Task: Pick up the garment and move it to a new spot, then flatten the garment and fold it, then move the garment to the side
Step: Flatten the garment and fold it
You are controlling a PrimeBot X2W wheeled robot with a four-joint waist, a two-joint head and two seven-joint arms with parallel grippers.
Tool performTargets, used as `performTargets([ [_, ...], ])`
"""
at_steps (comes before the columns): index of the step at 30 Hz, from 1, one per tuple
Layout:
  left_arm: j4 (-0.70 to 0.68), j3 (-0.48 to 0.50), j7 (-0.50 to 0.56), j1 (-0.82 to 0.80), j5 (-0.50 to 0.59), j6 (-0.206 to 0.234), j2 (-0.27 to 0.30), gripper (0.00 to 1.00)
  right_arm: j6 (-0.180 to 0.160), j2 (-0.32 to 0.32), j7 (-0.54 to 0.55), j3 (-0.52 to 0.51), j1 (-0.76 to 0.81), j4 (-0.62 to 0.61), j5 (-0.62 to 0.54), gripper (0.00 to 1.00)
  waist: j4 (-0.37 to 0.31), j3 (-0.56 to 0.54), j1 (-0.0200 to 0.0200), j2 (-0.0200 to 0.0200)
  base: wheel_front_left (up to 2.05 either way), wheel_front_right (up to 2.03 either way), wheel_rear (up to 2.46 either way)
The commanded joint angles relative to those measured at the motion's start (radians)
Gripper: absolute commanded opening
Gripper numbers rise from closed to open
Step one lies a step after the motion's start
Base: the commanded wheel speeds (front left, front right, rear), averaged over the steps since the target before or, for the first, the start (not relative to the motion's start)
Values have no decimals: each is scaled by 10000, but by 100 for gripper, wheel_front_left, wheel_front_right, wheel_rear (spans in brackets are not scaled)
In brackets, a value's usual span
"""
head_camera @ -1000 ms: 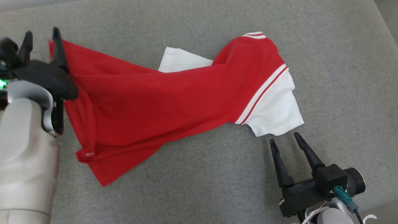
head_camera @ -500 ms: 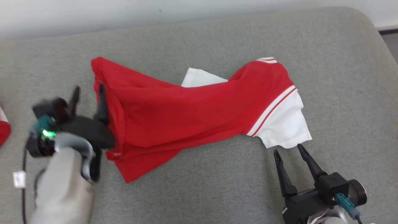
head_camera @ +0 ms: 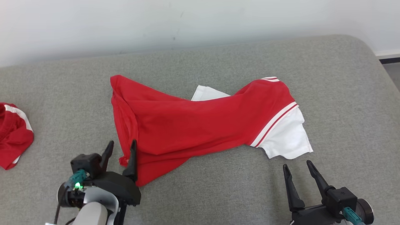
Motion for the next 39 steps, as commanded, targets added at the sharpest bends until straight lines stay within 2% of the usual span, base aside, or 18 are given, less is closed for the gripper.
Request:
performTargets([
  [1, -121, -67, 107, 214, 123, 68, 58, 100, -23, 52, -29, -39, 104, 0, 38, 100, -82, -125, 2, 1, 0, 0, 0],
  [10, -375, -698, 547, 684, 685, 326, 207, 100, -23, 128, -42, 0, 83, 62, 98, 100, -335, -271, 2, 1, 0, 0, 0],
  [20, -161, -763, 593, 664, 804, 601, 529, 100, -23, 157, -74, -2, 153, 86, 6, 100, -454, -255, 2, 1, 0, 0, 0],
  [30, 379, -793, 526, 431, 622, 572, 551, 100, -23, 167, -95, 28, 89, 96, 21, 100, -518, -226, 2, 1, 0, 0, 0],
  [31, 464, -774, 548, 384, 584, 572, 545, 94, -23, 169, -96, 44, 86, 91, 16, 100, -531, -218, 2, 1, 0, 0, 0],
  [32, 550, -743, 584, 327, 533, 567, 536, 59, -23, 171, -98, 61, 76, 97, 25, 100, -546, -211, 2, 1, 0, 0, 0],
  [33, 632, -733, 615, 270, 515, 540, 537, 15, -23, 172, -101, 75, 60, 99, 38, 100, -564, -202, 2, 1, 0, 0, 0],
  [34, 720, -726, 650, 211, 485, 506, 529, 0, -23, 171, -103, 83, 43, 104, 62, 100, -582, -195, 2, 1, 0, 0, 0],
  [39, 1001, -546, 795, 17, 91, 356, 419, 0, -23, 173, -113, 71, 40, 138, 95, 100, -634, -208, 2, 1, 0, 0, 0],
])
